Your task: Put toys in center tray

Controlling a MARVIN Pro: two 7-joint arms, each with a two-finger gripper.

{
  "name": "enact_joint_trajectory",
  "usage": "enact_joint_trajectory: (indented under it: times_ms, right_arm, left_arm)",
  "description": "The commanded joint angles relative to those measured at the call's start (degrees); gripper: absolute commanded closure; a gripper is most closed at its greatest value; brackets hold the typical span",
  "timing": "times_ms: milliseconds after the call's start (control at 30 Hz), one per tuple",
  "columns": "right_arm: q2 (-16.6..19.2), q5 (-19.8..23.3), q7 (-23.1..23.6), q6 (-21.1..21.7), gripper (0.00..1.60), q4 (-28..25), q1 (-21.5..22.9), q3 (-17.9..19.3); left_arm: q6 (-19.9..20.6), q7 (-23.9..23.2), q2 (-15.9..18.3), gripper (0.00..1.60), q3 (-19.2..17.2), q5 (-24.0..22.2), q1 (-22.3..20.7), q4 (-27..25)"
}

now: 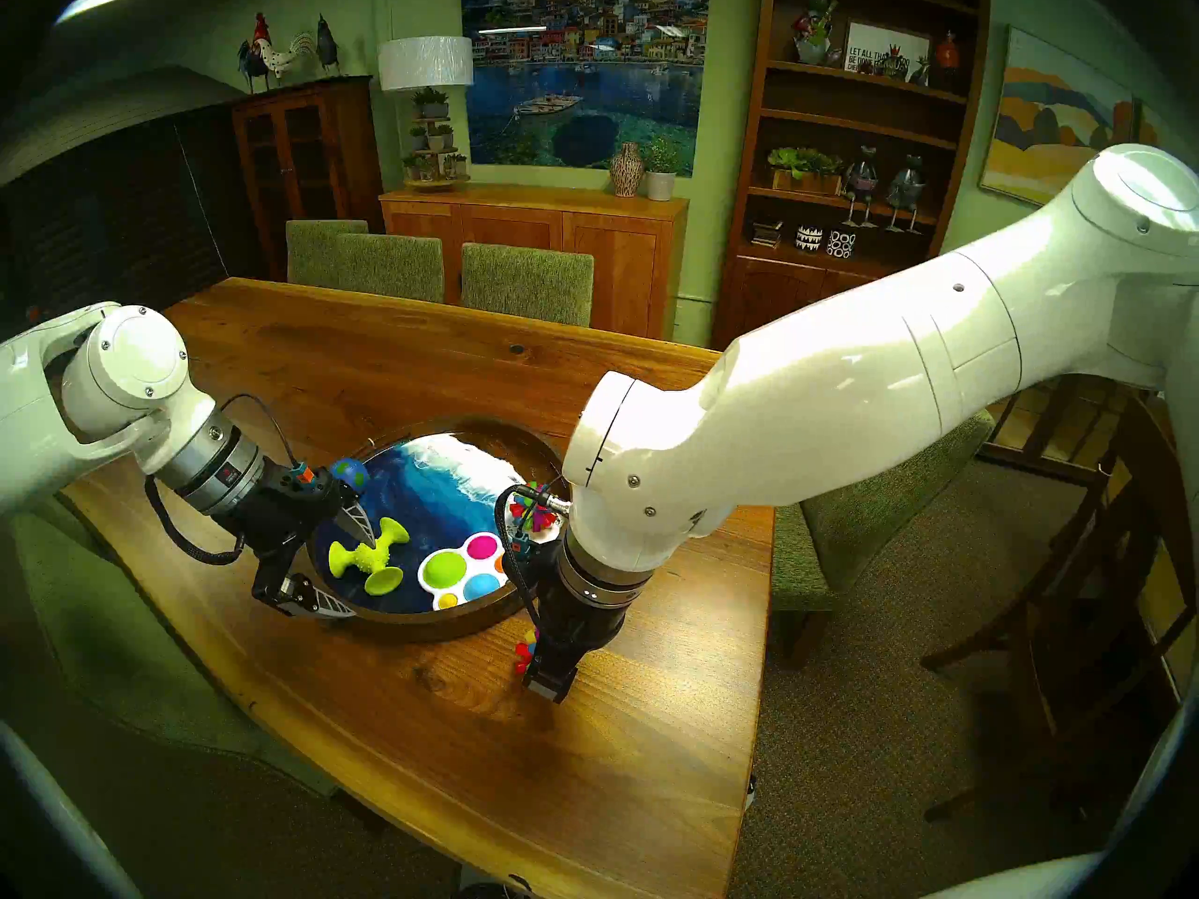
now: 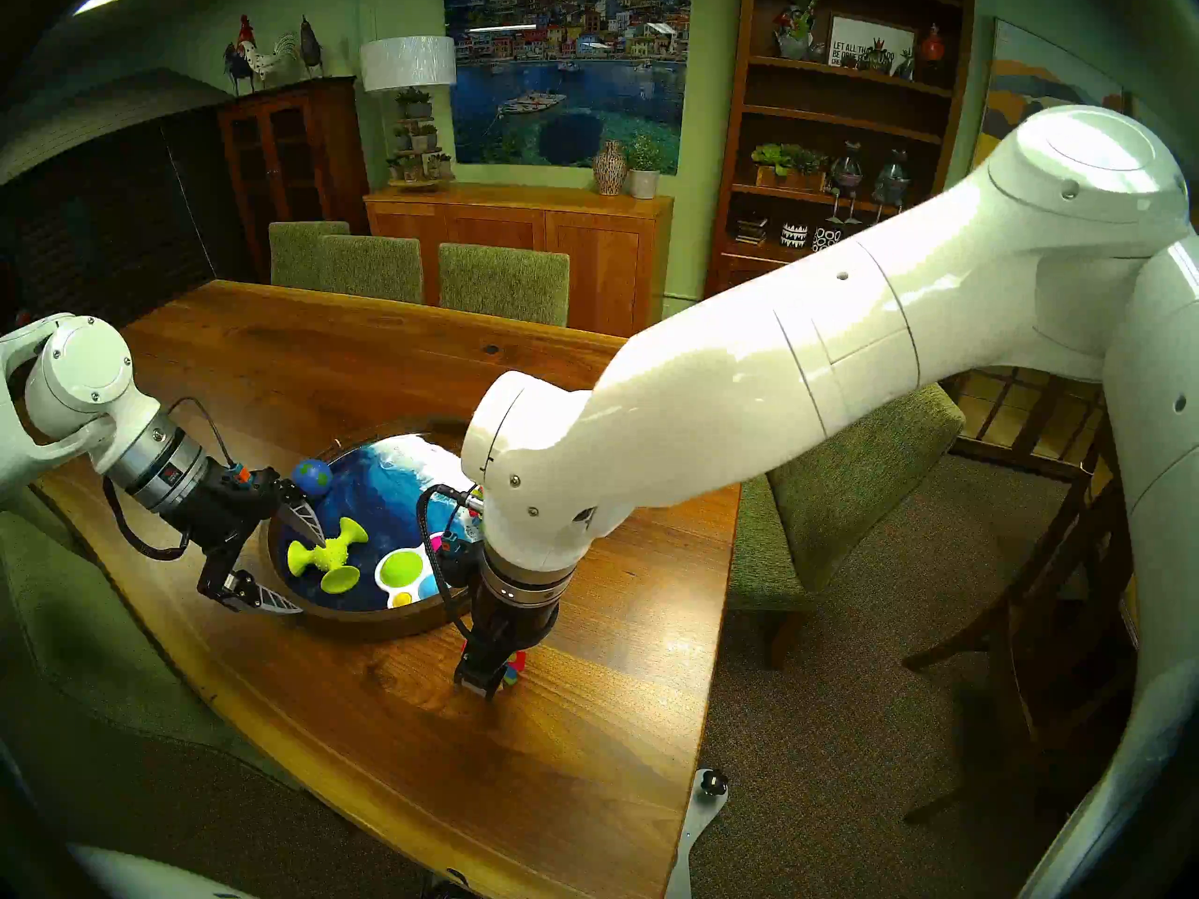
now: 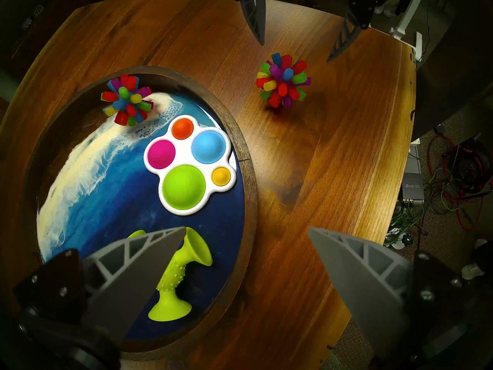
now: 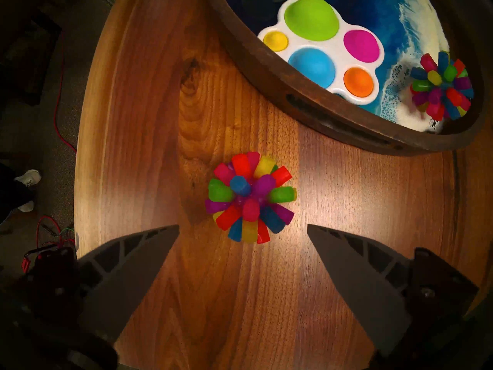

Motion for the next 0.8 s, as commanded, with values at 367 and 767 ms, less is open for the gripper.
enact_joint_trajectory:
  times_ms: [367,767]
  right_arm:
    - [-0.8,-3.8,4.3,-1.5,0.00,4.7,-3.1,-0.9]
    - [-0.3,-5.5,5.9,-3.4,0.00,5.7,-4.6,-1.4]
  left_arm:
    - [-0.1,0.2,-0.3,0.00,2.2,-0.6,-5.1,-0.2]
    - [-0.2,0.4,-0.3,0.00,4.3,-0.7,-7.1,-0.3]
